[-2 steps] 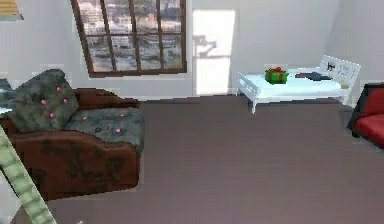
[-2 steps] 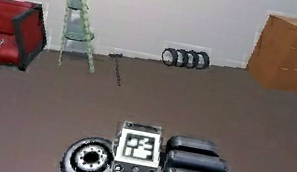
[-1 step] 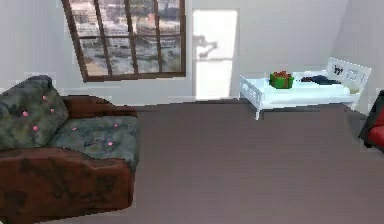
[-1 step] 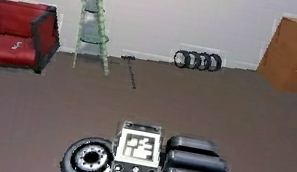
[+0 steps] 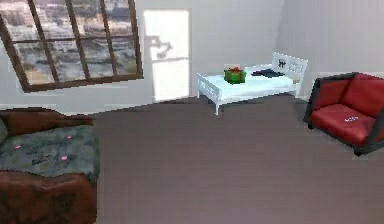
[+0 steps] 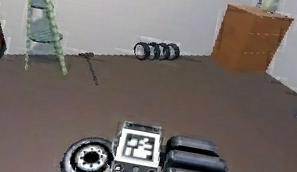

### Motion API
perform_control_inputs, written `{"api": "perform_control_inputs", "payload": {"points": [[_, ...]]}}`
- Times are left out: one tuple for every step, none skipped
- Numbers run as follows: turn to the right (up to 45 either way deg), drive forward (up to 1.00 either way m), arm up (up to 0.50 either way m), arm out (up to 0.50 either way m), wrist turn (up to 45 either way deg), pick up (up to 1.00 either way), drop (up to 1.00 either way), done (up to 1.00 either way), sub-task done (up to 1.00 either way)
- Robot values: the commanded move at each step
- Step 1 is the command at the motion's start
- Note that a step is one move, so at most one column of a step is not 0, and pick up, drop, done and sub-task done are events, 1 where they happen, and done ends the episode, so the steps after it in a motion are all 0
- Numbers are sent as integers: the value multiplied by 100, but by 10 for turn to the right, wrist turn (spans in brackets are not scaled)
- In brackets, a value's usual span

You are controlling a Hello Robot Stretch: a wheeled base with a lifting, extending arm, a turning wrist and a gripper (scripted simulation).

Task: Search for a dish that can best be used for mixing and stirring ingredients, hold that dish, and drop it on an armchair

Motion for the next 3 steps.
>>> {"api": "perform_control_inputs", "payload": {"points": [[0,100,0,0,0,0,0,0,0],[-210,0,0,0,0,0,0,0,0],[0,75,0,0,0,0,0,0,0]]}}
